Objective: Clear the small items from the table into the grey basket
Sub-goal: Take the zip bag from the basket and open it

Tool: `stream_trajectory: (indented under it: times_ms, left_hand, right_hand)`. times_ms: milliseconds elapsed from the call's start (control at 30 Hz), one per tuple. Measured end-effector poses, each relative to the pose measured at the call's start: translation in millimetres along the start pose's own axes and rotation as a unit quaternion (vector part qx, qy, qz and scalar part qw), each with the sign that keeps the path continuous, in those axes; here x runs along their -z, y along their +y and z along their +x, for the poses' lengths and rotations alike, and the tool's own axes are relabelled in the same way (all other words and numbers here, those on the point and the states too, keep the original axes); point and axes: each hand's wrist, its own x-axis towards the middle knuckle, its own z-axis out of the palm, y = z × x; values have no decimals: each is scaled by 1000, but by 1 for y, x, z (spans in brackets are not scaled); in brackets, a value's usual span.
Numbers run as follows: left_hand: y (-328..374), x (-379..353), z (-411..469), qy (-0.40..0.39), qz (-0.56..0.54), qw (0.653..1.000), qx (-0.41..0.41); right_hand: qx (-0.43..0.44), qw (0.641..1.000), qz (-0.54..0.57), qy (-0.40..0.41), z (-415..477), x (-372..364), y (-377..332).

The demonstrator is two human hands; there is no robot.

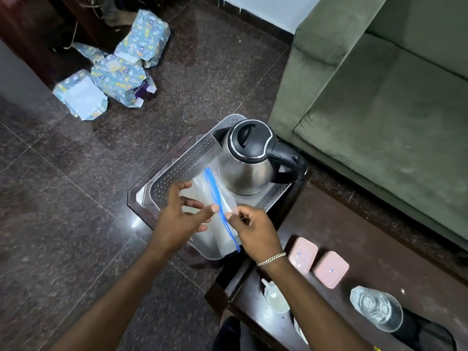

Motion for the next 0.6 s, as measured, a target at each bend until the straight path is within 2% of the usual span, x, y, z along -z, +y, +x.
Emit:
stream_trajectory:
  times_ms: [200,333,433,533,600]
  left_hand:
    - [28,-28,-29,29,82,994,-59]
    - [42,-42,-47,42,93,991,-85]
    - [49,-55,-62,11,60,992,-112]
    - [54,-69,-73,-21,55,988,-145]
    - [57,-84,-82,-36,57,985,-162]
  right_hand:
    - [32,999,-22,18,-21,12,-8]
    - [35,996,-18,83,-44,25,-8]
    - [64,991,2,116,-65,46,-10]
    - [109,983,-44,140,-80,67,-12]
    - [105,979,-61,162,-94,81,-13]
